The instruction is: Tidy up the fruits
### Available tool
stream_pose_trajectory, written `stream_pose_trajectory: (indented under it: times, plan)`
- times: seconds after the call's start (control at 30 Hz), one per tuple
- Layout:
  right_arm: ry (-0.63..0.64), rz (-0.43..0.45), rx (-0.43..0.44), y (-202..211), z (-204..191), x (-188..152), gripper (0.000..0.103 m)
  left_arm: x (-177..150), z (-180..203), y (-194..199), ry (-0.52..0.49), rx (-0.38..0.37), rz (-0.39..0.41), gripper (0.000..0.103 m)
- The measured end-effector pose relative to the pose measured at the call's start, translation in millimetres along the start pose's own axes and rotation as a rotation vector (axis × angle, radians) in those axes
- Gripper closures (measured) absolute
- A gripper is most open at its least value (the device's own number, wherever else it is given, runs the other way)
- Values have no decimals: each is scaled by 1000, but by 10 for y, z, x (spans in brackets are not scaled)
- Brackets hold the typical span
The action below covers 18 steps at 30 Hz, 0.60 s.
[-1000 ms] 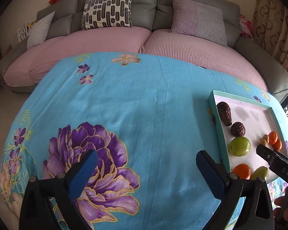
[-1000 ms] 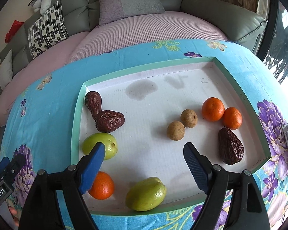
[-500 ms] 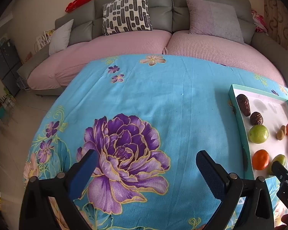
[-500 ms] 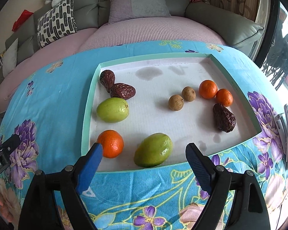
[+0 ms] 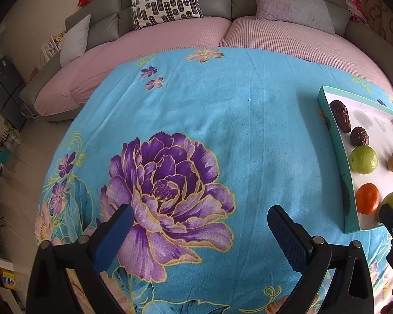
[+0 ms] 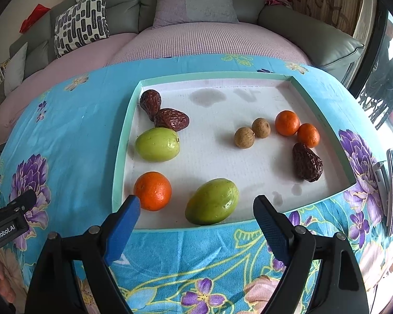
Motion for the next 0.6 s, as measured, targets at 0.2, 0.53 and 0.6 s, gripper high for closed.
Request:
stream_pose_trajectory:
  times: [0.2,0.53,0.6]
  plan:
    - [16,-4,2,-7,-34,-5,15,-16,21,-23,-8,-1,-15,0]
    - [11,-6,-1,-11,-18,-7,15,-21,8,-33,-3,-13,-25,0]
    - [12,-8,-1,-13,-16,-8,15,-19,5,-34,-2,-16,-24,0]
Point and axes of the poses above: each gripper's, at about its wrist camera, not at the fingertips, and y roughly against the way its jaws point, z to its right, x to its top, the point moved 5 cm from there along -y, roughly the way its jaws point, and after that the axes turned 2 degrees about -y, right-handed, at the moved point
